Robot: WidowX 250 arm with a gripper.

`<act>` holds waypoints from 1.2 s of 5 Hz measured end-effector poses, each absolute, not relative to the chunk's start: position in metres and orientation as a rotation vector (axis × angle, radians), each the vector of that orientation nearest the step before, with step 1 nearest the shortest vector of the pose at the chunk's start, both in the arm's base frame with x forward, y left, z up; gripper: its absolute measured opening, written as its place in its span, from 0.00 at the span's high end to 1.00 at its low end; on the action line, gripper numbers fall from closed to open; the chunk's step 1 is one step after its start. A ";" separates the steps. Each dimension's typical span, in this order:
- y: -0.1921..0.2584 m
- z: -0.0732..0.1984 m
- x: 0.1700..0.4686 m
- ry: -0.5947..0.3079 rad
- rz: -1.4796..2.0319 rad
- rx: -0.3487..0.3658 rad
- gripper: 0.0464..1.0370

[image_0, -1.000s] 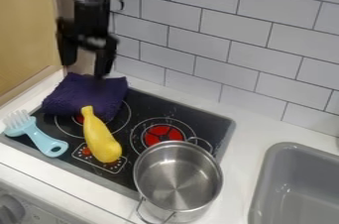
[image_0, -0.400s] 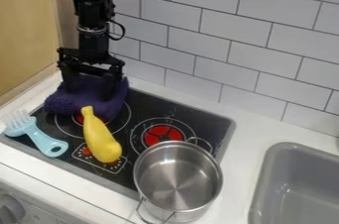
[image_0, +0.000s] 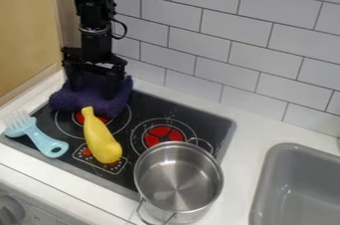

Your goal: Move the purple cloth to the right side of the burner

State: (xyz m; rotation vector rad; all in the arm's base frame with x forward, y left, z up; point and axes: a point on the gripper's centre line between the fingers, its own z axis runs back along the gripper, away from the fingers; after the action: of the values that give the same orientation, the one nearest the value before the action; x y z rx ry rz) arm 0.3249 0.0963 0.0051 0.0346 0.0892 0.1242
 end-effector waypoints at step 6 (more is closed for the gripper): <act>-0.017 -0.001 0.334 0.031 -0.064 0.061 0.04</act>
State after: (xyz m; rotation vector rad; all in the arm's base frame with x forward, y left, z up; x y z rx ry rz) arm 0.3336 -0.0172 -0.0005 0.0608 0.0310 -0.0642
